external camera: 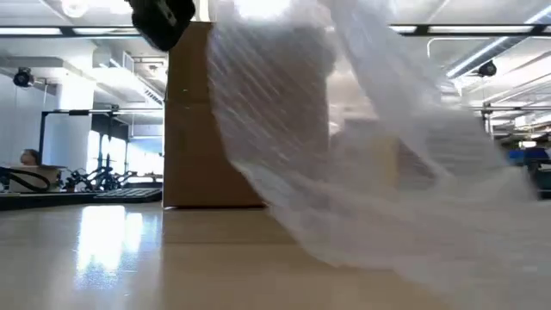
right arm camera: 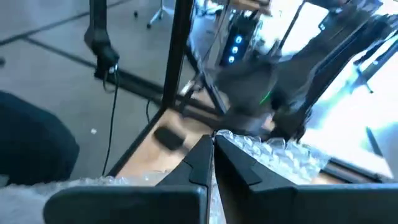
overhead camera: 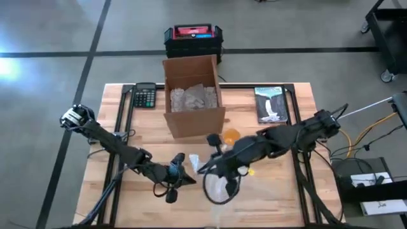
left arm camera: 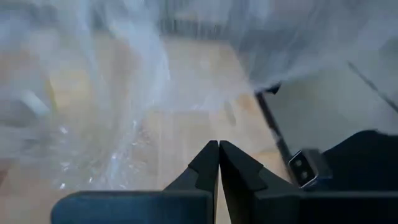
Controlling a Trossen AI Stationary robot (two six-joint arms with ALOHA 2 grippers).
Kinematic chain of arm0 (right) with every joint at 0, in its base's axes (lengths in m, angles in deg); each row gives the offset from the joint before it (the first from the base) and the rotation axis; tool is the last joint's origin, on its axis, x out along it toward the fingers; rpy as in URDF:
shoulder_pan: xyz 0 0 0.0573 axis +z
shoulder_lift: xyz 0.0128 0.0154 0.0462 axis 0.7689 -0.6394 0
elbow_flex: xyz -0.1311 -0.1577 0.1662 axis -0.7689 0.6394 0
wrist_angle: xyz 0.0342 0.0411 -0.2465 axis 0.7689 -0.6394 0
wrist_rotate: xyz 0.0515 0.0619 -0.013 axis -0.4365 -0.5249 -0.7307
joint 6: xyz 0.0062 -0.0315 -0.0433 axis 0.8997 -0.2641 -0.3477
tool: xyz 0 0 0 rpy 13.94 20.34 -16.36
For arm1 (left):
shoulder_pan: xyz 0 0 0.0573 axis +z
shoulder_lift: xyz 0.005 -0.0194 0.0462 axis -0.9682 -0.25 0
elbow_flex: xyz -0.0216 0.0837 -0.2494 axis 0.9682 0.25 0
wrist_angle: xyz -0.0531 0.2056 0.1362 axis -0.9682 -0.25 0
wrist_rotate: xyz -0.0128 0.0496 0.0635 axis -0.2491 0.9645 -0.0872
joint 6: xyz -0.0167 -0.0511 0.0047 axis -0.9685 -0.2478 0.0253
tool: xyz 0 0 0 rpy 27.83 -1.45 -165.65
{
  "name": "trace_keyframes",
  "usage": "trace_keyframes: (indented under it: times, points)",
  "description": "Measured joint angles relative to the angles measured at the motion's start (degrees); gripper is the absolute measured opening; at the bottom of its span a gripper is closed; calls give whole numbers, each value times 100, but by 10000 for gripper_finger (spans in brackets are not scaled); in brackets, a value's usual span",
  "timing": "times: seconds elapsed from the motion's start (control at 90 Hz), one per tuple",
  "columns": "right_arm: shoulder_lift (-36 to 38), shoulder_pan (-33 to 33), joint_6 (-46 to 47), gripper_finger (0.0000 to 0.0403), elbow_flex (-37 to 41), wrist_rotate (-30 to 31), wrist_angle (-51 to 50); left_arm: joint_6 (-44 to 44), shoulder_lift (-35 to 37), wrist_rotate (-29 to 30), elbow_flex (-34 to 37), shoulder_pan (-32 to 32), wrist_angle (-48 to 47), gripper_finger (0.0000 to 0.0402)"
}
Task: Wrap mug
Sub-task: Prepare the transparent bubble wrap
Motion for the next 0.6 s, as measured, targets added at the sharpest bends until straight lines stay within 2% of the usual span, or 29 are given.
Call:
trace_keyframes:
  times: [0.078,0.167,0.267,0.467,0.6]
  points:
    - [0,-97,-69,0,-207,35,-118,100,-312,-2,0,29,482,0]
    - [2,-177,-115,0,-306,341,-186,234,-707,0,-34,83,889,0]
    - [2,-254,-178,0,-336,791,-318,250,-1146,-5,-192,142,854,0]
    - [2,-304,-191,0,-334,1599,-747,-89,-1984,-74,-501,175,-524,0]
    - [2,-288,-32,0,-333,1654,-1151,-675,-2164,-66,-687,173,-1662,0]
